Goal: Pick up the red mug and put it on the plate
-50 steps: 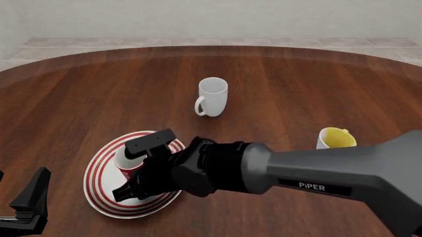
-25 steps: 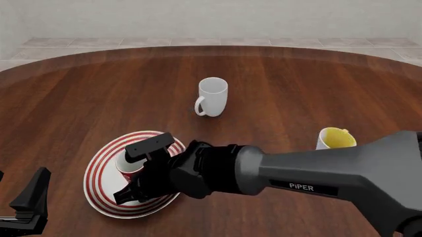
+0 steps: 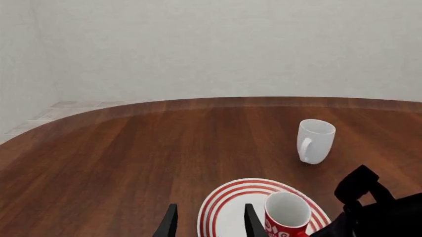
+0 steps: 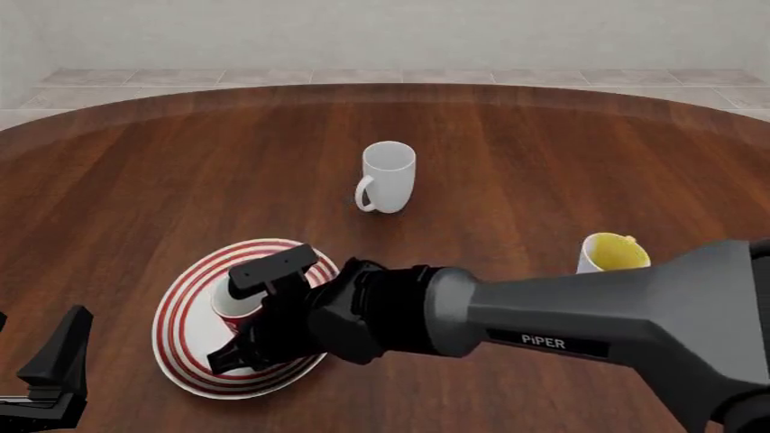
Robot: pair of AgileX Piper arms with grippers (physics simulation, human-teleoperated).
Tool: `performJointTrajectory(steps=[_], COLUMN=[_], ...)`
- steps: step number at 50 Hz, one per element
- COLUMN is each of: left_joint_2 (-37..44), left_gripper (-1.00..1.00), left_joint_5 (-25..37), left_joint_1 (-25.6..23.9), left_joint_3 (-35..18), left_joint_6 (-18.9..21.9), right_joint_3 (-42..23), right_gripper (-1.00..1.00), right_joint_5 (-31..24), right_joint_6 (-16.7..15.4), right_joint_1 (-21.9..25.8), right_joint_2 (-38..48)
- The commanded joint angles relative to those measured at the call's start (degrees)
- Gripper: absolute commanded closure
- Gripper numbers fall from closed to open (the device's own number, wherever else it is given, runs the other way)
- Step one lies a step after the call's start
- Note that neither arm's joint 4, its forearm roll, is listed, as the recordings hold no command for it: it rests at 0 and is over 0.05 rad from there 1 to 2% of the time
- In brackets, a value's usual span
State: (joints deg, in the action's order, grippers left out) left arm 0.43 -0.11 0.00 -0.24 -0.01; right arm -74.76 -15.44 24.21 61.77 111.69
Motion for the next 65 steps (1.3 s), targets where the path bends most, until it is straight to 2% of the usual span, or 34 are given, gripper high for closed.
performJointTrajectory(steps=[1, 17, 21, 24, 25, 28, 29, 31, 33, 35, 37, 40, 42, 50, 65], left_joint_2=[-0.01, -0.01, 0.00, 0.00, 0.00, 0.00, 0.01, 0.00, 0.01, 0.00, -0.01, 0.00, 0.00, 0.00, -0.01], left_gripper=[-1.00, -1.00, -1.00, -1.00, -1.00, -1.00, -1.00, -1.00, -1.00, -1.00, -1.00, -1.00, -1.00, -1.00, -1.00], left_joint_5=[0.00, 0.00, 0.00, 0.00, 0.00, 0.00, 0.00, 0.00, 0.00, 0.00, 0.00, 0.00, 0.00, 0.00, 0.00], left_joint_1=[0.00, 0.00, -0.01, 0.00, 0.00, 0.00, -0.01, 0.00, 0.00, 0.00, 0.01, 0.00, 0.00, 0.00, 0.00], left_joint_3=[0.00, 0.00, 0.00, 0.00, 0.00, 0.00, 0.00, 0.00, 0.00, 0.00, 0.00, 0.00, 0.00, 0.00, 0.00], left_joint_6=[-0.01, 0.01, 0.01, 0.00, 0.00, 0.00, -0.01, 0.01, 0.00, 0.00, 0.01, 0.00, -0.01, 0.00, 0.00], right_joint_3=[-0.17, -0.44, -0.27, -0.64, -0.96, -0.94, -1.27, -1.00, -1.29, -1.19, -1.48, -1.12, -1.38, -1.83, -2.34], right_gripper=[1.00, 1.00, 1.00, 1.00, -1.00, -1.00, -1.00, -1.00, -1.00, -1.00, -1.00, -1.00, -1.00, -1.00, -1.00], right_joint_5=[0.27, 0.30, 0.23, -0.24, -0.64, -0.74, -1.06, -1.09, -1.47, -1.74, -1.67, -1.60, -1.91, -2.89, -5.80], right_joint_6=[0.56, 0.44, 1.79, 0.93, 0.19, 1.01, -0.20, 1.11, 0.58, 2.07, 0.64, 1.30, 0.27, -0.22, -3.83], right_joint_1=[-0.11, -1.18, 0.46, -0.76, -1.15, -1.00, -1.17, -0.14, 0.36, 0.91, 0.73, 1.00, 0.19, 0.21, -2.08], right_joint_2=[1.07, 2.22, 2.42, 2.89, 3.15, 3.63, 3.69, 3.61, 3.56, 3.87, 3.55, 3.64, 3.27, 2.26, -3.24])
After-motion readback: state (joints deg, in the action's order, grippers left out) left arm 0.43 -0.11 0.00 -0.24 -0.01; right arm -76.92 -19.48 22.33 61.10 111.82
